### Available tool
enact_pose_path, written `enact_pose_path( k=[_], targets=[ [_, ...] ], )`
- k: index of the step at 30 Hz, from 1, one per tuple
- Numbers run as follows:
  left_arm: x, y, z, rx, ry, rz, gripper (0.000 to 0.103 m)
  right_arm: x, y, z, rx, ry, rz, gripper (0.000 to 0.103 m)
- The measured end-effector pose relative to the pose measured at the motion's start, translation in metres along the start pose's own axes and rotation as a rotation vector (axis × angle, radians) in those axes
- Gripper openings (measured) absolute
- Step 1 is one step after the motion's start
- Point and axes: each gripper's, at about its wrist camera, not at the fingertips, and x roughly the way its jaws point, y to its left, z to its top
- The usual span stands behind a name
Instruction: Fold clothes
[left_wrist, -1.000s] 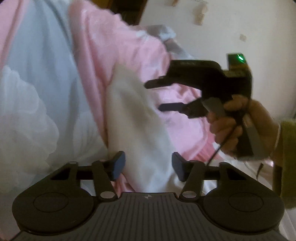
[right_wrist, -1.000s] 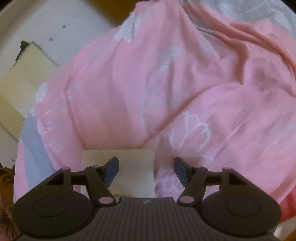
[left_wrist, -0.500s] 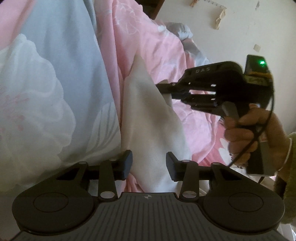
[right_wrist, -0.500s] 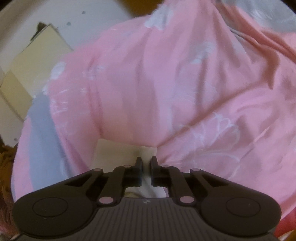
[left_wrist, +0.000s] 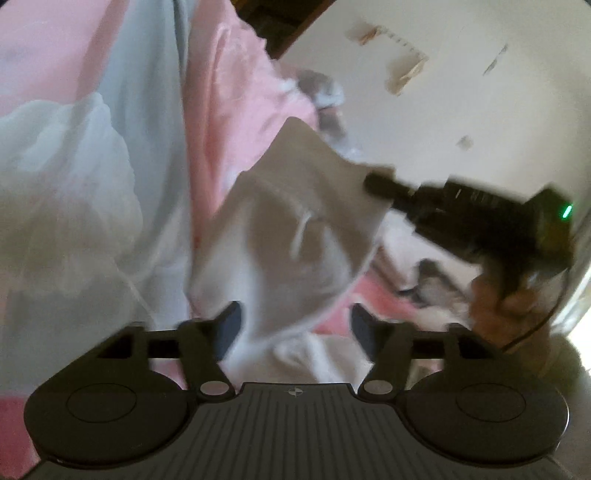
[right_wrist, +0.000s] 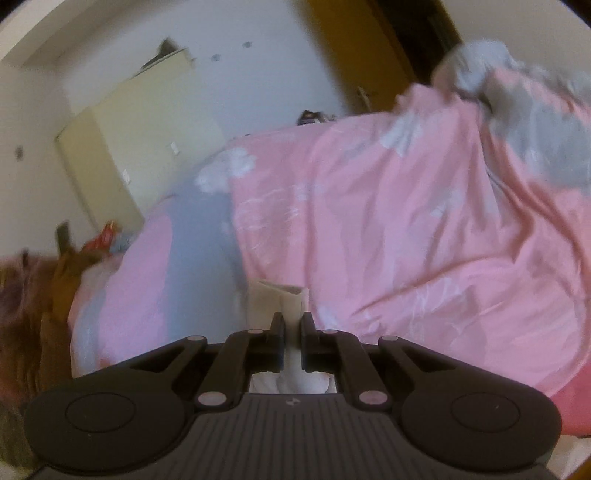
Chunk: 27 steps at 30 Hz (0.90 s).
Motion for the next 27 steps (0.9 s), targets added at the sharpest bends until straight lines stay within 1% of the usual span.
enact_pose_path(
  k=[3, 5, 7, 11, 14, 16, 20, 21, 22, 24, 25, 26, 27],
  targets=[
    [-0.019, -0.010, 0.004, -0.013, -0.024, -0.063, 0.088, -0.012, 0.020, -0.018, -0.058, 0.013, 0.001, 0.008],
    [-0.025, -0.012, 0.010, -0.054, -0.054, -0.081, 0.091, -0.016, 0.029, -0.029, -0.069, 0.018, 0.012, 0.008],
    [-0.028, -0.008, 0.014, -0.130, -0.067, -0.102, 0.091, -0.018, 0.038, -0.039, -0.077, 0.021, 0.021, 0.008],
    [-0.028, 0.005, 0.017, -0.291, -0.055, -0.133, 0.092, -0.021, 0.052, -0.056, -0.100, 0.029, 0.034, 0.008],
    [-0.022, 0.016, 0.014, -0.417, -0.034, -0.139, 0.092, -0.024, 0.065, -0.069, -0.149, 0.041, 0.033, 0.008],
    [-0.016, 0.020, 0.014, -0.489, -0.017, -0.123, 0.092, -0.024, 0.074, -0.079, -0.194, 0.056, 0.028, 0.008],
    [-0.006, 0.029, 0.005, -0.576, 0.014, -0.080, 0.092, -0.023, 0.094, -0.102, -0.302, 0.090, 0.015, 0.008],
    [-0.008, 0.031, 0.002, -0.587, 0.018, -0.069, 0.090, -0.023, 0.099, -0.109, -0.337, 0.098, 0.012, 0.008],
    [-0.009, 0.032, 0.001, -0.574, 0.021, -0.056, 0.088, -0.024, 0.104, -0.114, -0.368, 0.102, 0.009, 0.008],
    [-0.011, 0.031, 0.001, -0.536, 0.026, -0.027, 0.070, -0.026, 0.114, -0.126, -0.431, 0.106, 0.000, 0.008],
    [-0.012, 0.030, 0.001, -0.517, 0.029, -0.013, 0.063, -0.027, 0.116, -0.130, -0.450, 0.101, -0.007, 0.008],
    [-0.013, 0.030, 0.001, -0.498, 0.032, 0.001, 0.050, -0.029, 0.119, -0.134, -0.469, 0.096, -0.014, 0.008],
    [-0.014, 0.030, 0.001, -0.479, 0.035, 0.015, 0.044, -0.031, 0.121, -0.138, -0.481, 0.091, -0.020, 0.008]
  ],
)
